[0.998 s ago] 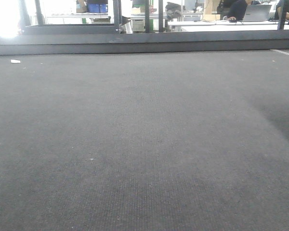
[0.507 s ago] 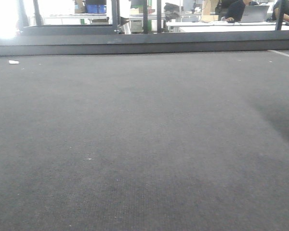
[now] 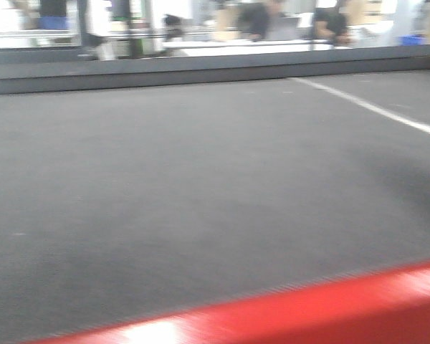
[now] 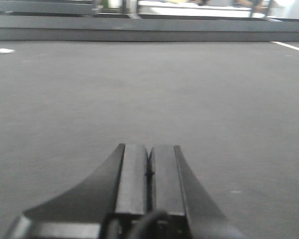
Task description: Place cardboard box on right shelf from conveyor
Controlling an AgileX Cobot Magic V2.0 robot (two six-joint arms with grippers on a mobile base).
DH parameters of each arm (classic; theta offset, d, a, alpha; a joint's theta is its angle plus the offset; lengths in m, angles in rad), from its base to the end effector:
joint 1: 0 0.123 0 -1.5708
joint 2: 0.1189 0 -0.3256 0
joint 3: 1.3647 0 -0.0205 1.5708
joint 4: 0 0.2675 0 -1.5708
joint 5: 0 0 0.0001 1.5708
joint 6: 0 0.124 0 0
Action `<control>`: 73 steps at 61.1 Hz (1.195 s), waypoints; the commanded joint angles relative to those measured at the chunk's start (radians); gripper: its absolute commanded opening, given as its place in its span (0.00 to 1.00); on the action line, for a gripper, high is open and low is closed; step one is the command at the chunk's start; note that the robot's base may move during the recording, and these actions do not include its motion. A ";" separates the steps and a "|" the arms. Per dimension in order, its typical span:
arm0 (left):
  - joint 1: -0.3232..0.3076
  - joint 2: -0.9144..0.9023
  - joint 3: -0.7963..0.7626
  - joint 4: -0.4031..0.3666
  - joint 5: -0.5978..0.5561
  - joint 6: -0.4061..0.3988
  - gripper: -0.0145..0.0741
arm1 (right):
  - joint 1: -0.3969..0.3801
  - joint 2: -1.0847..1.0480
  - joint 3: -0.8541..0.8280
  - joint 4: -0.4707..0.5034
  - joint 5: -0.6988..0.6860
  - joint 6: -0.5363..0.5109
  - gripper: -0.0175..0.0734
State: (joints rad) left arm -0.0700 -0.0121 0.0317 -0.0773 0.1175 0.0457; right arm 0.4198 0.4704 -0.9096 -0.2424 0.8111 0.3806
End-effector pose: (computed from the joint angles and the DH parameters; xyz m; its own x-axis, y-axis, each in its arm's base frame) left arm 0.0654 -0.0057 0.1900 -0.0518 -0.0275 -0.9983 0.0774 0.9965 -0.0315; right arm 0.0709 0.0080 0.4234 -0.2902 0.0973 -0.9520 -0.1914 0.9688 0.1574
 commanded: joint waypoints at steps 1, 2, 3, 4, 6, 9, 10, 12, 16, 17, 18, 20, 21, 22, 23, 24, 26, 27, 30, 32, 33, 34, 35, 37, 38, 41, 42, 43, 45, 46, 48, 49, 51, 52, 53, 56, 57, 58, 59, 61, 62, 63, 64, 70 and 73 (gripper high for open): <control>0.002 -0.015 0.008 -0.006 -0.084 0.000 0.03 | -0.004 0.008 -0.029 -0.029 -0.103 -0.011 0.35; 0.002 -0.015 0.008 -0.006 -0.084 0.000 0.03 | -0.004 0.008 -0.029 -0.029 -0.103 -0.011 0.35; 0.002 -0.015 0.008 -0.006 -0.084 0.000 0.03 | -0.004 0.008 -0.029 -0.029 -0.103 -0.011 0.35; 0.002 -0.015 0.008 -0.006 -0.084 0.000 0.03 | -0.004 0.008 -0.029 -0.029 -0.103 -0.011 0.35; 0.002 -0.015 0.008 -0.006 -0.084 0.000 0.03 | -0.004 0.008 -0.029 -0.029 -0.103 -0.011 0.35; 0.002 -0.015 0.008 -0.006 -0.084 0.000 0.03 | -0.004 0.008 -0.029 -0.029 -0.103 -0.011 0.35; 0.002 -0.015 0.008 -0.006 -0.084 0.000 0.03 | -0.004 0.008 -0.029 -0.029 -0.103 -0.011 0.35; 0.002 -0.015 0.008 -0.006 -0.084 0.000 0.03 | -0.004 0.008 -0.029 -0.029 -0.103 -0.011 0.35; 0.002 -0.015 0.008 -0.006 -0.084 0.000 0.03 | -0.004 0.008 -0.029 -0.029 -0.103 -0.011 0.35; 0.002 -0.015 0.008 -0.006 -0.084 0.000 0.03 | -0.004 0.008 -0.029 -0.029 -0.103 -0.011 0.35; 0.002 -0.015 0.008 -0.006 -0.084 0.000 0.03 | -0.004 0.008 -0.029 -0.029 -0.103 -0.011 0.35; 0.002 -0.015 0.008 -0.006 -0.084 0.000 0.03 | -0.004 0.008 -0.029 -0.029 -0.103 -0.011 0.35; 0.002 -0.015 0.008 -0.006 -0.084 0.000 0.03 | -0.004 0.008 -0.029 -0.029 -0.103 -0.011 0.35; 0.002 -0.015 0.008 -0.006 -0.084 0.000 0.03 | -0.004 0.008 -0.029 -0.029 -0.103 -0.011 0.35; 0.002 -0.015 0.008 -0.006 -0.084 0.000 0.03 | -0.004 0.008 -0.029 -0.029 -0.103 -0.011 0.35; 0.002 -0.015 0.008 -0.006 -0.084 0.000 0.03 | -0.004 0.008 -0.029 -0.029 -0.103 -0.011 0.35; 0.002 -0.015 0.008 -0.006 -0.084 0.000 0.03 | -0.004 0.008 -0.029 -0.029 -0.103 -0.011 0.35; 0.002 -0.015 0.008 -0.006 -0.084 0.000 0.03 | -0.004 0.008 -0.029 -0.029 -0.103 -0.011 0.35; 0.002 -0.015 0.008 -0.006 -0.084 0.000 0.03 | -0.004 0.008 -0.029 -0.029 -0.103 -0.011 0.35; 0.002 -0.015 0.008 -0.006 -0.084 0.000 0.03 | -0.004 0.008 -0.029 -0.029 -0.103 -0.011 0.35; 0.002 -0.015 0.008 -0.006 -0.084 0.000 0.03 | -0.004 0.008 -0.029 -0.029 -0.103 -0.011 0.35; 0.002 -0.015 0.008 -0.006 -0.084 0.000 0.03 | -0.004 0.008 -0.029 -0.029 -0.103 -0.011 0.35; 0.002 -0.015 0.008 -0.006 -0.084 0.000 0.03 | -0.004 0.008 -0.029 -0.029 -0.103 -0.011 0.35; 0.002 -0.015 0.008 -0.006 -0.084 0.000 0.03 | -0.004 0.008 -0.029 -0.029 -0.103 -0.011 0.35; 0.002 -0.015 0.008 -0.006 -0.084 0.000 0.03 | -0.004 0.008 -0.029 -0.029 -0.103 -0.011 0.35; 0.002 -0.015 0.008 -0.006 -0.084 0.000 0.03 | -0.004 0.008 -0.029 -0.029 -0.103 -0.011 0.35; 0.002 -0.015 0.008 -0.006 -0.084 0.000 0.03 | -0.004 0.008 -0.029 -0.029 -0.103 -0.011 0.35; 0.002 -0.015 0.008 -0.006 -0.084 0.000 0.03 | -0.004 0.008 -0.029 -0.029 -0.103 -0.011 0.35; 0.002 -0.015 0.008 -0.006 -0.084 0.000 0.03 | -0.004 0.008 -0.029 -0.029 -0.103 -0.011 0.35; 0.002 -0.015 0.008 -0.006 -0.084 0.000 0.03 | -0.004 0.008 -0.029 -0.029 -0.103 -0.011 0.35; 0.002 -0.015 0.008 -0.006 -0.084 0.000 0.03 | -0.004 0.008 -0.029 -0.029 -0.103 -0.011 0.35; 0.002 -0.015 0.008 -0.006 -0.084 0.000 0.03 | -0.004 0.008 -0.029 -0.029 -0.103 -0.011 0.35; 0.002 -0.015 0.008 -0.006 -0.084 0.000 0.03 | -0.004 0.008 -0.029 -0.029 -0.103 -0.011 0.35; 0.002 -0.015 0.008 -0.006 -0.084 0.000 0.03 | -0.004 0.008 -0.029 -0.029 -0.103 -0.011 0.35; 0.002 -0.015 0.008 -0.006 -0.084 0.000 0.03 | -0.004 0.008 -0.029 -0.029 -0.103 -0.011 0.35; 0.002 -0.015 0.008 -0.006 -0.084 0.000 0.03 | -0.004 0.008 -0.029 -0.029 -0.103 -0.011 0.35; 0.002 -0.015 0.008 -0.006 -0.084 0.000 0.03 | -0.004 0.008 -0.029 -0.029 -0.103 -0.011 0.35; 0.002 -0.015 0.008 -0.006 -0.084 0.000 0.03 | -0.004 0.008 -0.029 -0.029 -0.103 -0.011 0.35; 0.002 -0.015 0.008 -0.006 -0.084 0.000 0.03 | -0.004 0.008 -0.029 -0.029 -0.103 -0.011 0.35; 0.002 -0.015 0.008 -0.006 -0.084 0.000 0.03 | -0.004 0.008 -0.029 -0.029 -0.103 -0.011 0.35; 0.002 -0.015 0.008 -0.006 -0.084 0.000 0.03 | -0.004 0.008 -0.029 -0.029 -0.103 -0.011 0.35; 0.002 -0.015 0.008 -0.006 -0.084 0.000 0.03 | -0.004 0.008 -0.029 -0.029 -0.103 -0.011 0.35; 0.002 -0.015 0.008 -0.006 -0.084 0.000 0.03 | -0.004 0.008 -0.029 -0.029 -0.103 -0.011 0.35; 0.002 -0.015 0.008 -0.006 -0.084 0.000 0.03 | -0.004 0.008 -0.029 -0.029 -0.103 -0.011 0.35; 0.002 -0.015 0.008 -0.006 -0.084 0.000 0.03 | -0.004 0.008 -0.029 -0.029 -0.103 -0.011 0.35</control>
State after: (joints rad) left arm -0.0686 -0.0121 0.0317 -0.0773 0.1175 0.0457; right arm 0.4198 0.4704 -0.9096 -0.2467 0.8111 0.3806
